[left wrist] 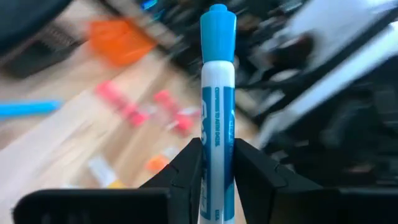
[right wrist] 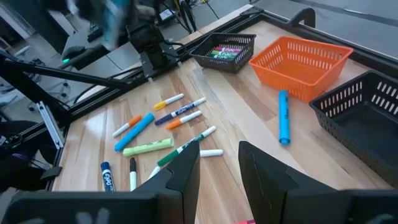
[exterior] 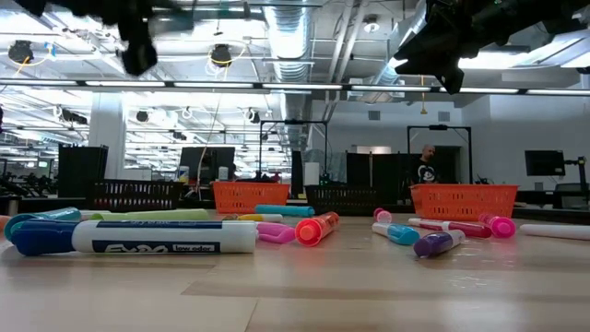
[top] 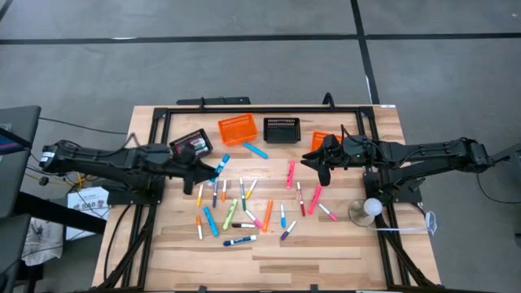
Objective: Pick & Place Markers
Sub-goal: Put the large light blue marker pen into the left black bin
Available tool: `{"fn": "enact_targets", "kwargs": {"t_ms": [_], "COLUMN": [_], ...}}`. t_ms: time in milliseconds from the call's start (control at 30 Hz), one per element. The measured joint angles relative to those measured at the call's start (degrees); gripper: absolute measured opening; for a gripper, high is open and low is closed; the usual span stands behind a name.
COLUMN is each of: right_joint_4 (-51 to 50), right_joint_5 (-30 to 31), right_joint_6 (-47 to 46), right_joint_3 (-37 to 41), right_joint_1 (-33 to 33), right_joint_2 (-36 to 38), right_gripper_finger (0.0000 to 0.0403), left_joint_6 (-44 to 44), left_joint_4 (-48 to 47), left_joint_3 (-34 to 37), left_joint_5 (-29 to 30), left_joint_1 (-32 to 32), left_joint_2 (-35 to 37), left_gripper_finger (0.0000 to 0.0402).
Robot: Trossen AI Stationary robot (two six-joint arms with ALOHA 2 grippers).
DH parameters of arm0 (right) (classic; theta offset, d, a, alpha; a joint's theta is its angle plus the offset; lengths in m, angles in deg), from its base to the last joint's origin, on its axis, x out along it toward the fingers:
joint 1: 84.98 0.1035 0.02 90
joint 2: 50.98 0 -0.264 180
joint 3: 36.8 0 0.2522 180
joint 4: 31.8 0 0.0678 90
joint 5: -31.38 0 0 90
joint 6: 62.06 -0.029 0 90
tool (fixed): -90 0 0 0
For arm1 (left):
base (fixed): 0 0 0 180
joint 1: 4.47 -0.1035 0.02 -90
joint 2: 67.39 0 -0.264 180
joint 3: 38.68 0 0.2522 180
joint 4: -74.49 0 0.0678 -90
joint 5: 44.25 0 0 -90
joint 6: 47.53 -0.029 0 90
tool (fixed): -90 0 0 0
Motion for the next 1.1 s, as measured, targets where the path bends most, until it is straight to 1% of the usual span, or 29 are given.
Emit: {"fn": "enact_targets", "kwargs": {"t_ms": [67,167,333,533,600,700,800,833,1100], "right_joint_4": [0.0,0.0,0.0,0.0,0.0,0.0,0.0,0.0,0.0], "right_joint_5": [0.0,0.0,0.0,0.0,0.0,0.0,0.0,0.0,0.0], "right_joint_6": [0.0,0.0,0.0,0.0,0.0,0.0,0.0,0.0,0.0], "right_joint_3": [0.0,0.0,0.0,0.0,0.0,0.0,0.0,0.0,0.0], "right_joint_1": [0.0,0.0,0.0,0.0,0.0,0.0,0.0,0.0,0.0], "right_joint_2": [0.0,0.0,0.0,0.0,0.0,0.0,0.0,0.0,0.0], "right_gripper_finger": [0.0102,0.0102,0.0102,0.0102,0.0102,0.0102,0.0102,0.0102,0.0102], "left_joint_6": [1.3,3.2,2.6,-2.1,-4.0,-9.5,-16.6,-17.4,-17.8], "left_joint_4": [-4.7,-10.7,-17.0,-27.0,-31.5,-37.1,-39.6,-39.8,-40.2], "left_joint_3": [0.0,0.0,0.0,-0.2,-1.5,-4.0,-6.1,-6.5,-6.6], "left_joint_5": [1.7,2.6,2.6,2.4,2.4,3.4,6.6,7.6,8.0], "left_joint_1": [-0.4,-2.0,-6.5,-13.8,-16.2,-19.9,-23.7,-25.2,-37.0], "left_joint_2": [-2.8,-7.0,-11.6,-11.8,-11.7,-11.7,-11.7,-11.7,-13.0], "left_gripper_finger": [0.0078,0.0075,0.0080,0.0083,0.0084,0.0084,0.0085,0.0085,0.0085]}}
